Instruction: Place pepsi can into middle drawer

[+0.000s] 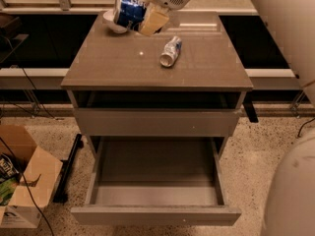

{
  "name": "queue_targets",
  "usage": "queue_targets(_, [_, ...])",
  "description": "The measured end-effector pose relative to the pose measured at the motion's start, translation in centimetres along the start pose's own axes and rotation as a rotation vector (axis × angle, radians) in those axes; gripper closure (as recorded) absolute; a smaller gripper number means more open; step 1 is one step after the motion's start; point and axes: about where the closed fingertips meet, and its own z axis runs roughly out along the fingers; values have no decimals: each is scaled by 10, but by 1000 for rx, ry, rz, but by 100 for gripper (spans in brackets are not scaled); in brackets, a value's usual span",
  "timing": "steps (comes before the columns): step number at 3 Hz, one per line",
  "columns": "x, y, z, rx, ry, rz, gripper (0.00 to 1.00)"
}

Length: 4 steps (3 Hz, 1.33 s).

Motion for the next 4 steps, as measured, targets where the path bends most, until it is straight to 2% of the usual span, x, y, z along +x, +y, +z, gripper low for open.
queue_targets(1, [1, 1, 4, -9, 3, 0, 100])
queue_targets(2, [2, 21, 13, -71, 16, 4, 100])
queue_targets(3, [13, 63, 22, -152, 25, 48, 100])
queue_targets(4, [14, 112, 24, -194, -22, 129, 100])
